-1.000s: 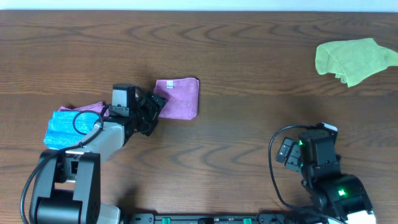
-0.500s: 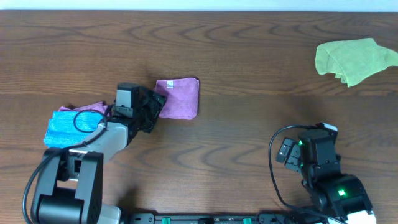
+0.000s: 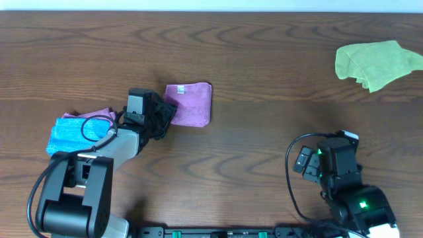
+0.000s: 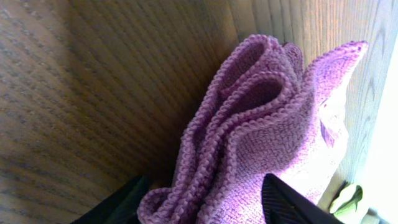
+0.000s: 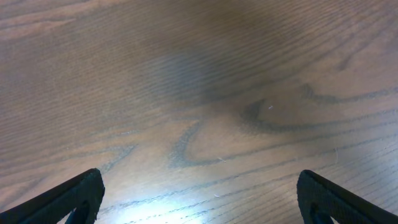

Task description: Fold the cloth

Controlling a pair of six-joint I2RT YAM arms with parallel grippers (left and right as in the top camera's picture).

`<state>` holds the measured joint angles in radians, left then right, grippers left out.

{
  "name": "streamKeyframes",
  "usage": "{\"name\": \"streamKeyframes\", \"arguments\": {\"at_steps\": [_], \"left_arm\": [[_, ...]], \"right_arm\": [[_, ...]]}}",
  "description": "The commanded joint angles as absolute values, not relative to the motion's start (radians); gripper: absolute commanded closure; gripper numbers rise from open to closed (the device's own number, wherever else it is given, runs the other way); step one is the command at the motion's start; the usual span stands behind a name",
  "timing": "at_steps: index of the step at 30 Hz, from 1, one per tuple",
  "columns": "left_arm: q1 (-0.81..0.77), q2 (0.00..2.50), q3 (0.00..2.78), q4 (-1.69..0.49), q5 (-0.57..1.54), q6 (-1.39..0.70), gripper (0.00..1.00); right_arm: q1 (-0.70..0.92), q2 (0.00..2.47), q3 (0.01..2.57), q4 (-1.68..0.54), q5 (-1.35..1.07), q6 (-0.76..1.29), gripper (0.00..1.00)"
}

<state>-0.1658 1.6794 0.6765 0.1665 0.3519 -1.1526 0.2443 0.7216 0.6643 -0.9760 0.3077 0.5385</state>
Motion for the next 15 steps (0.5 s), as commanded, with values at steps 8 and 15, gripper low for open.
{"name": "streamKeyframes", "arguments": {"at_steps": [8,15], "left_arm": [[-0.171,1.732,0.643,0.140,0.300,-1.153,0.74],[-0.171,1.732,0.643,0.169,0.320,-1.130,0.94]], "right_arm": [[0.236,0.715,0.659,-0.977,0.325,0.553,0.01],[0.236,0.715,0.659,-0.977,0.325,0.553,0.01]]}}
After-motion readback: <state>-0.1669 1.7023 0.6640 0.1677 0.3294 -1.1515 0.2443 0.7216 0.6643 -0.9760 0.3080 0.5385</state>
